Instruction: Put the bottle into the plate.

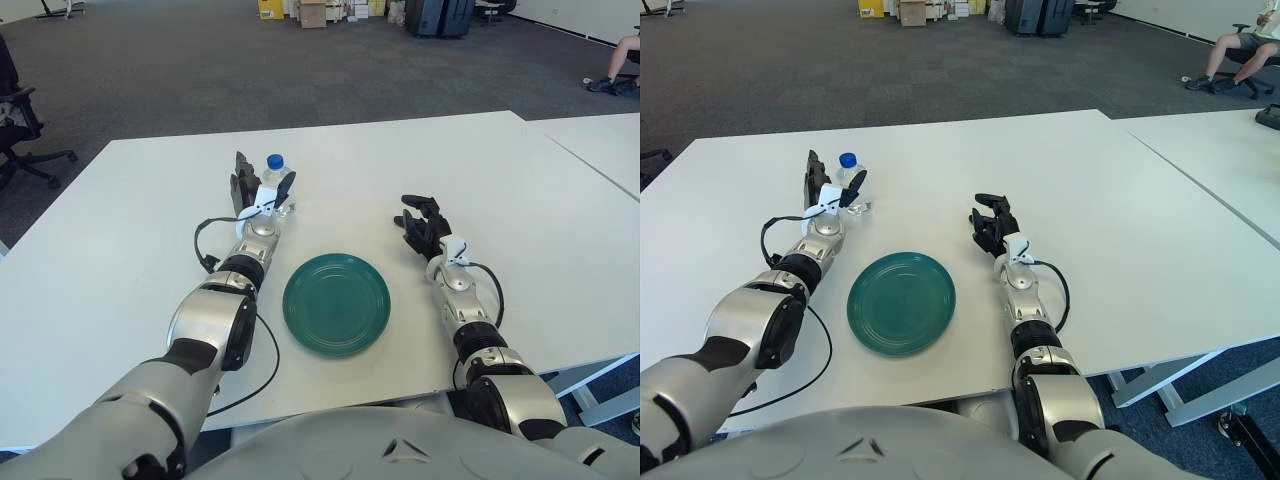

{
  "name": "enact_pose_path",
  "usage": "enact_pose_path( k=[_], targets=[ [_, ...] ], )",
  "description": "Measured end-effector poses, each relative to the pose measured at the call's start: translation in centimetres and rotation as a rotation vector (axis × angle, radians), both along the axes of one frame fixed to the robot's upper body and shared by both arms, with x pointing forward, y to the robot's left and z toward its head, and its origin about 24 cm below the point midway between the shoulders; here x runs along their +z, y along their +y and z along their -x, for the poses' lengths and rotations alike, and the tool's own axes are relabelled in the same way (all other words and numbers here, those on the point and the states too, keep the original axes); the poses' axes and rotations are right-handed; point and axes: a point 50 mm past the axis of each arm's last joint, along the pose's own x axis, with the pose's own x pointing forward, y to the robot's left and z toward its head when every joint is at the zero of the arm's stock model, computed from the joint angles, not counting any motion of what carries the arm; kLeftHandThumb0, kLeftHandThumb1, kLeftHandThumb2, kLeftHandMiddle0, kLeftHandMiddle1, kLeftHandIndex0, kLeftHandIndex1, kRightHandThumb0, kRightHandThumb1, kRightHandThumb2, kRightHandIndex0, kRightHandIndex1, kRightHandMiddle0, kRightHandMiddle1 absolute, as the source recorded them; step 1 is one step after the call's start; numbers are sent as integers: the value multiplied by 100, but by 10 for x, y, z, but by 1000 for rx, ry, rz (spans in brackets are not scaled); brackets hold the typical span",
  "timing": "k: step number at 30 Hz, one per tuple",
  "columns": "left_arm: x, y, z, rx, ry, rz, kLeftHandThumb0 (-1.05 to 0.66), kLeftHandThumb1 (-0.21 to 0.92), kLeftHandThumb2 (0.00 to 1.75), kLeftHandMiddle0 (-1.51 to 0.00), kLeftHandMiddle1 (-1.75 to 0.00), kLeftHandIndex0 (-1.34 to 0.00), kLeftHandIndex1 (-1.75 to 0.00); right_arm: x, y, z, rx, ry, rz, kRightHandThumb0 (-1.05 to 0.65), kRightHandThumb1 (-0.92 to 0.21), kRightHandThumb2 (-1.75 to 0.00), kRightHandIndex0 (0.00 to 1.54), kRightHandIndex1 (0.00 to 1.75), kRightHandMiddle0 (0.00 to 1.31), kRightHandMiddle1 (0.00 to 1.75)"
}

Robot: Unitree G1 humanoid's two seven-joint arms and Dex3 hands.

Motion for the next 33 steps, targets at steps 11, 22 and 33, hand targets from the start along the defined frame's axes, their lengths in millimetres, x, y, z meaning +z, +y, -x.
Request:
enact_pose_path(
  k=[11,22,33],
  targets=[
    [0,0,0,-2,-11,2,-105,92,21,0,0,0,0,0,-1,-2,-5,2,4,-65,-92,-67,33,76,0,105],
    [0,0,1,-6,-14,3,-105,92,18,0,0,0,0,0,0,-1,-4,1,4,-65,-92,-68,33,74,0,102],
    [-1,-3,0,-50,-1,11,-105,92,14,0,0,0,0,0,-1,-1,-9,1,5,-63,-92,-69,34,74,0,102]
  ],
)
